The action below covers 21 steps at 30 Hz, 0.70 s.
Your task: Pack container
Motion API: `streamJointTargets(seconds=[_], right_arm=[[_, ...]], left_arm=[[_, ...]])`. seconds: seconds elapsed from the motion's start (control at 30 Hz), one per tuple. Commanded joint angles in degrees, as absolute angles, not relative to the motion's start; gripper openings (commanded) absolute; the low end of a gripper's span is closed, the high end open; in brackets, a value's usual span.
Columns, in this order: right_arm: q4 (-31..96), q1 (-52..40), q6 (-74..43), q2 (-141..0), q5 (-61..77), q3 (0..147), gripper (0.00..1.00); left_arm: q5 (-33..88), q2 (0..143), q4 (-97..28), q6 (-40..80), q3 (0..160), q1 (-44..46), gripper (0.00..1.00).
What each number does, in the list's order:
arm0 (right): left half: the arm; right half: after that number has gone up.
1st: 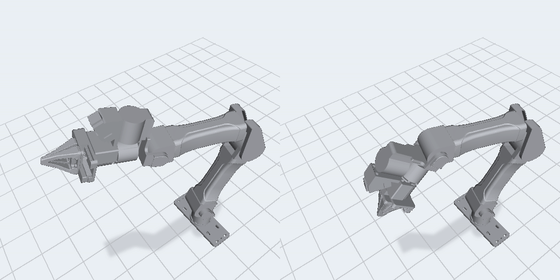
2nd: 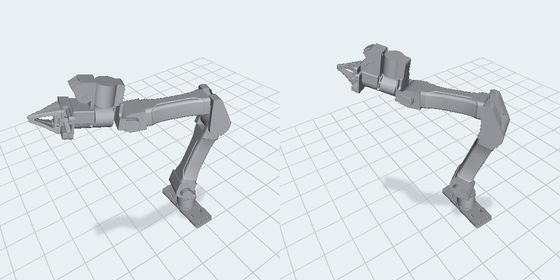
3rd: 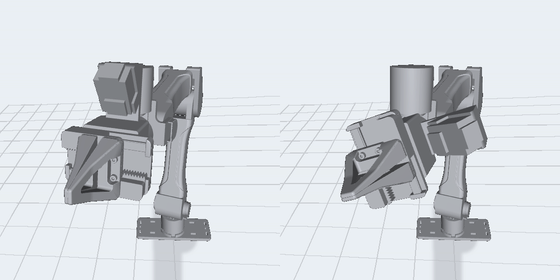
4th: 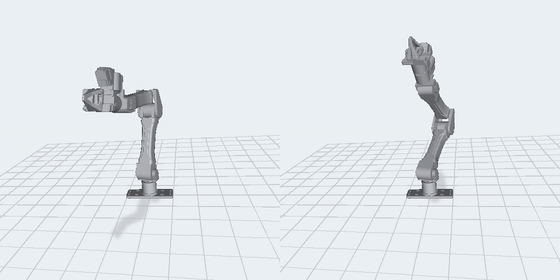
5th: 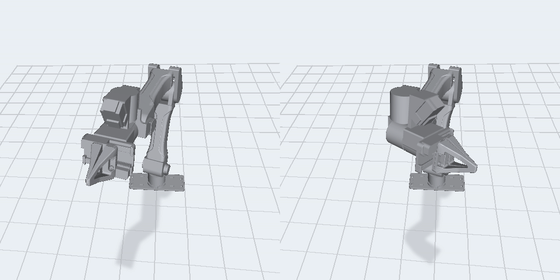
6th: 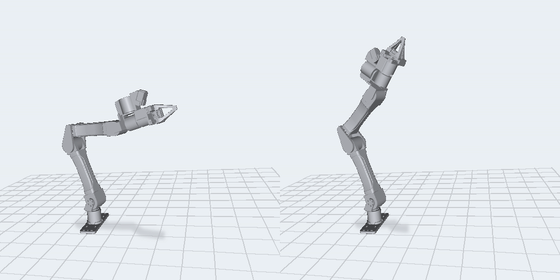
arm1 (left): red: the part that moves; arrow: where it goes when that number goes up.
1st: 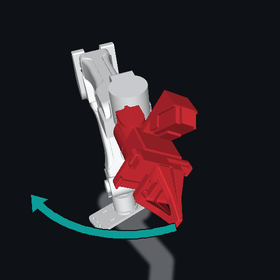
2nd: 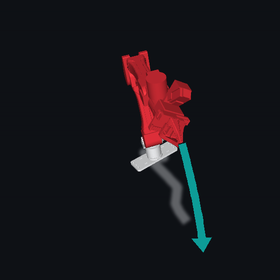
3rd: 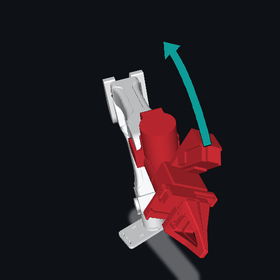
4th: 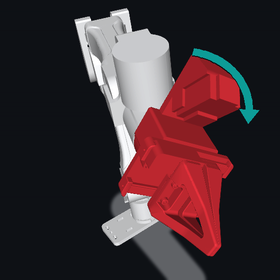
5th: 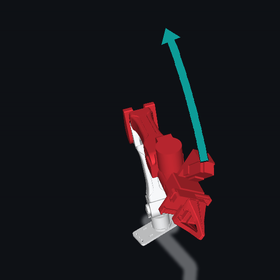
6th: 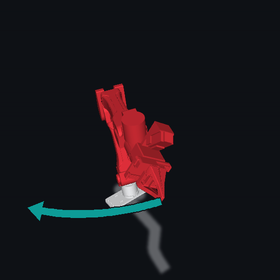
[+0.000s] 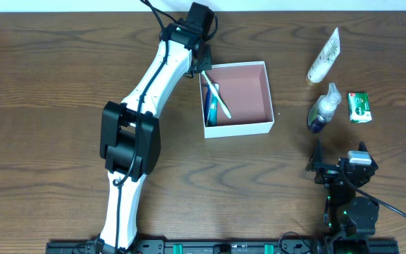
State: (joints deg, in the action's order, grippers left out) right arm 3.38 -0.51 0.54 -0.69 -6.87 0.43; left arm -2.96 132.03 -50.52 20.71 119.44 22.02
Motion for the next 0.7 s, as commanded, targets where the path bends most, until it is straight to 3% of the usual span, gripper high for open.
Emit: streamJointTargets(seconds=[0.0,0.67], right_arm=[[3.64,-1.15,0.93,-0.38,-6.83,0.32,0.99],[3.64,-1.15,0.93,-0.38,-6.85,0.32,0.99]], left_arm=[[-2.76,132.22,-50.11,19.49,119.37,22.06,0.06],[-2.31,129.40,-50.89,16.08,119.37,22.59,0.06]])
